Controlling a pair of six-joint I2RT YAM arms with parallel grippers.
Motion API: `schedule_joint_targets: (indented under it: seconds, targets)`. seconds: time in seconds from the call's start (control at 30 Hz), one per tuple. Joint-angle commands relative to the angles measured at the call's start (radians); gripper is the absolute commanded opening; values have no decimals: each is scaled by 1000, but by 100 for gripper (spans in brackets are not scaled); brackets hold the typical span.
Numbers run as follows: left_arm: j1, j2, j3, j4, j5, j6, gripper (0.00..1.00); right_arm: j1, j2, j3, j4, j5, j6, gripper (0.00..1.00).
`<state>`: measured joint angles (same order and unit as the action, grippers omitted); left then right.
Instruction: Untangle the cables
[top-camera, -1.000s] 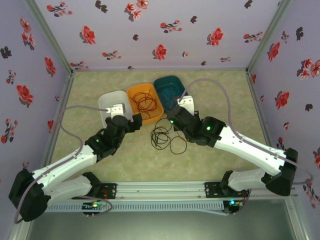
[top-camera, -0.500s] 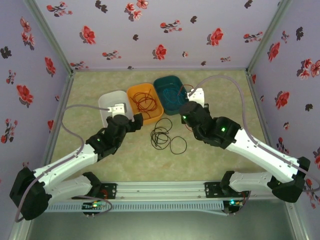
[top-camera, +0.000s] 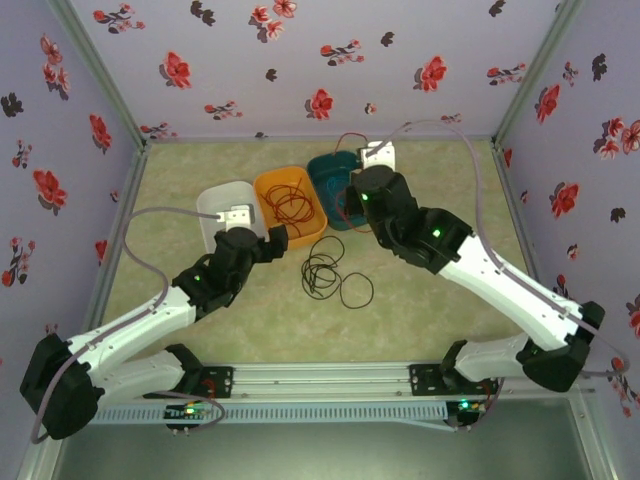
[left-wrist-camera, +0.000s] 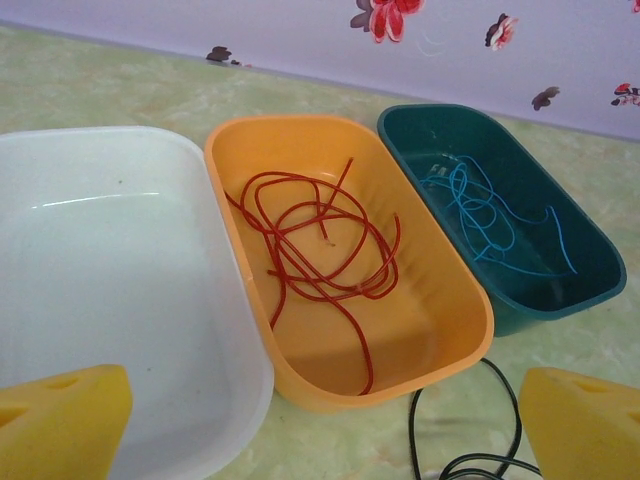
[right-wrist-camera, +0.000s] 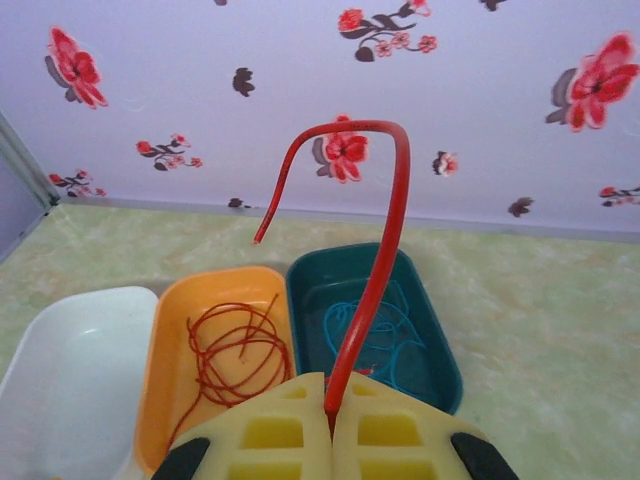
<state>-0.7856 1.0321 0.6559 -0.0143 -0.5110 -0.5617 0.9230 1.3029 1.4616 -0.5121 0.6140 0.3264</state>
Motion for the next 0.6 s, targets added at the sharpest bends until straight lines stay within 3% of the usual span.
schedule_joint_targets:
  seconds: [0.0,0.57]
  targets:
    - [11,-24,13,20,1,20,100,-26,54,66,73,-63,-26,0]
    - [44,-103,-26,-19,-7,7,100,-128,387,280,118,-206,36,0]
